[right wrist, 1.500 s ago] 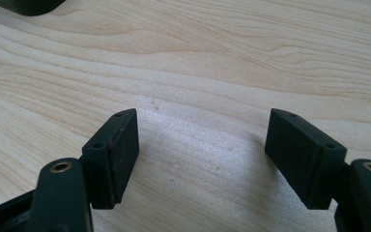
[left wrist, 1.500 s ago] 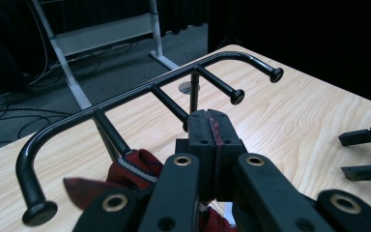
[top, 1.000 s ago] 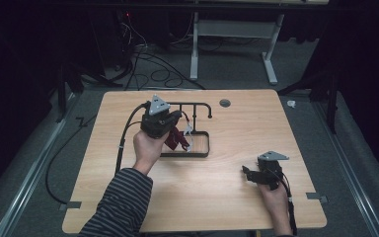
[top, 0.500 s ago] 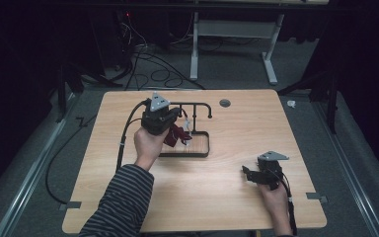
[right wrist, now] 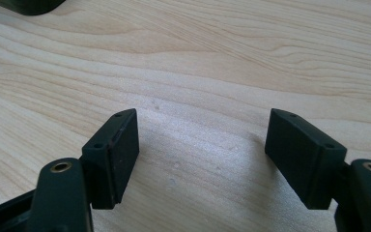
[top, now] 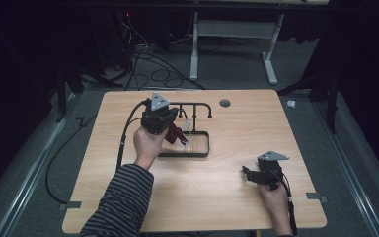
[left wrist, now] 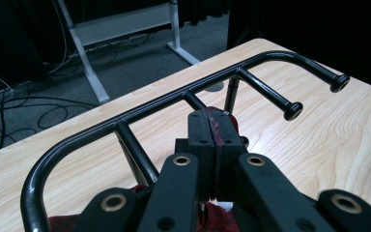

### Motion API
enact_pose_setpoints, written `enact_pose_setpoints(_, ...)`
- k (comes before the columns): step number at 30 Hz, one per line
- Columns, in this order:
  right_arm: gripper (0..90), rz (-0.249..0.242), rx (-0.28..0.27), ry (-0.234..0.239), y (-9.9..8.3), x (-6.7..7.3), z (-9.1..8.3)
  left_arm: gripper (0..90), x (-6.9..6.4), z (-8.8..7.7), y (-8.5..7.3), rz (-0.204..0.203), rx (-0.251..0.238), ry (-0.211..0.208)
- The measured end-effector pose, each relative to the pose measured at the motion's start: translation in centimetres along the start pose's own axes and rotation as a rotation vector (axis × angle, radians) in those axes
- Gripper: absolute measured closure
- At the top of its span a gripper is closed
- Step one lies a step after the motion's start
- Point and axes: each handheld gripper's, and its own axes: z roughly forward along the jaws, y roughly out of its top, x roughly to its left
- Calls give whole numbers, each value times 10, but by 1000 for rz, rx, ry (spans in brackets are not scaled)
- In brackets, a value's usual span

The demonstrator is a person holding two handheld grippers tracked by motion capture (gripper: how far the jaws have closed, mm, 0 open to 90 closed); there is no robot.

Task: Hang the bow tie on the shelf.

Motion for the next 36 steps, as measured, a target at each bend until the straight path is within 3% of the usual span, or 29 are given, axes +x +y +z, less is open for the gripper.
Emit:
enact_pose_setpoints(17, 291, 0, -1, 0, 0, 0, 0, 838, 0, -1, 0, 1, 11, -4)
enact_pose_setpoints(21, 291, 0, 0, 0, 0, 0, 0, 795, 1, -4, -2, -1, 17, -27)
enact_pose_setpoints(36, 291, 0, 0, 0, 0, 0, 0, 744, 3, -19, -5, 4, 11, -32)
